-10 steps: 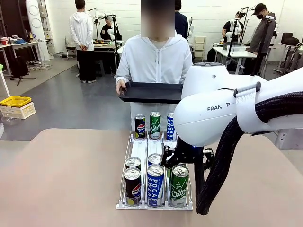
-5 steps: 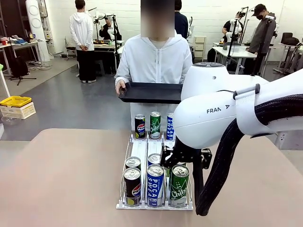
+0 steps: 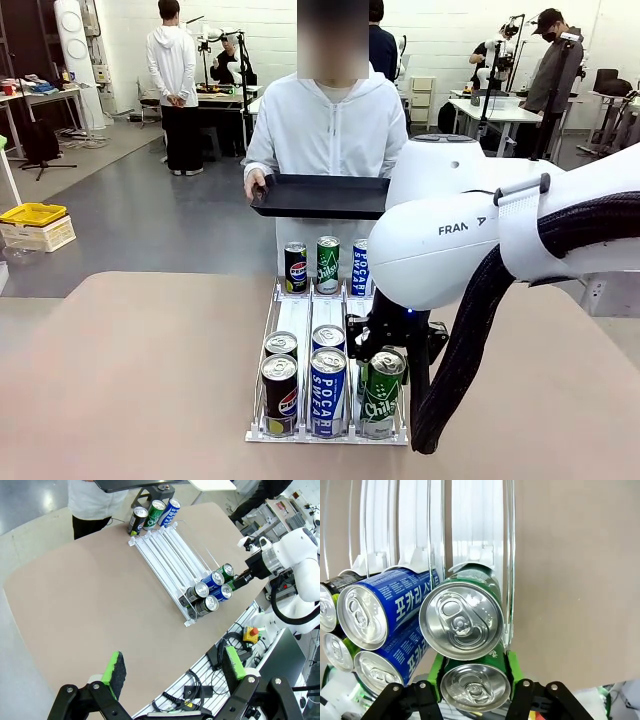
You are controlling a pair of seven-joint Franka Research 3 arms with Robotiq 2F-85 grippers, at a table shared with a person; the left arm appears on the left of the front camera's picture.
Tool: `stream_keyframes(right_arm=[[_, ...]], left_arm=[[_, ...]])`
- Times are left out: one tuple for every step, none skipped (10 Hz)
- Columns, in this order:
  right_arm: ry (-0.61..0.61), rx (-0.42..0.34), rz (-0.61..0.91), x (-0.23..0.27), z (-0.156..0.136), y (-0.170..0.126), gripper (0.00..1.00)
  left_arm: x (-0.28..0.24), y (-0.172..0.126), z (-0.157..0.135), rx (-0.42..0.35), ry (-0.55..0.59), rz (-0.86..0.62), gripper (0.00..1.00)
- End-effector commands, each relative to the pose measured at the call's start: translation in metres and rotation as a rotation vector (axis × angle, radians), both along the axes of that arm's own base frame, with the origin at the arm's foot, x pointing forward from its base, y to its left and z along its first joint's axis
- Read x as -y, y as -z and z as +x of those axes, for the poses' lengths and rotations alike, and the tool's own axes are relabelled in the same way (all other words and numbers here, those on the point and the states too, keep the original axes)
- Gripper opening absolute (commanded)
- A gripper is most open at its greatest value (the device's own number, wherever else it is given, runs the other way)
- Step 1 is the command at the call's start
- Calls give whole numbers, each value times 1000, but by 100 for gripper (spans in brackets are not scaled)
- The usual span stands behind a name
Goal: Retrieve and hand over the desired beverage to the person.
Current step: Pick up a can of the same type that the person held from the Automatic Can Dispenser.
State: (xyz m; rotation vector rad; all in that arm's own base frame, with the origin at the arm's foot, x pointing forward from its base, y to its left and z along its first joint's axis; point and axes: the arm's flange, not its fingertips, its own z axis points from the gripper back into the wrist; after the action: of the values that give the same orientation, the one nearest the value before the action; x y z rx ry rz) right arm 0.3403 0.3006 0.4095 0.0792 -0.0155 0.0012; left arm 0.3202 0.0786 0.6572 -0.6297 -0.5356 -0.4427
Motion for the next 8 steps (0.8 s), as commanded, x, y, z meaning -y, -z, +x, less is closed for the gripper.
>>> stream_keyframes(right_arm=[[-5,-49,10,0,-1,5,0],[-4,-51,9,0,-1,4,0],[-1,-52,10,-2,-3,-3,0],[16,-50,2,-4,-5,-15,0],[-23,-56,-18,-13,-11,-52,0],[-41,-58,-33,-19,-13,-84,0],[-54,-67,-27,-23,-11,-125,0],[-43,-68,-29,-26,-7,-167,0]], left_arm=[[-1,-1,0,14,21,-12,100],[-1,-1,0,14,21,-12,100],[-1,-1,0,14,21,-12,100],[-1,-1,0,14,21,-12,100],[-1,-1,0,14,21,-12,100],[-1,-1,0,14,21,-12,100],[-1,-1,0,14,21,-12,100],[-1,-1,0,14,21,-12,100]])
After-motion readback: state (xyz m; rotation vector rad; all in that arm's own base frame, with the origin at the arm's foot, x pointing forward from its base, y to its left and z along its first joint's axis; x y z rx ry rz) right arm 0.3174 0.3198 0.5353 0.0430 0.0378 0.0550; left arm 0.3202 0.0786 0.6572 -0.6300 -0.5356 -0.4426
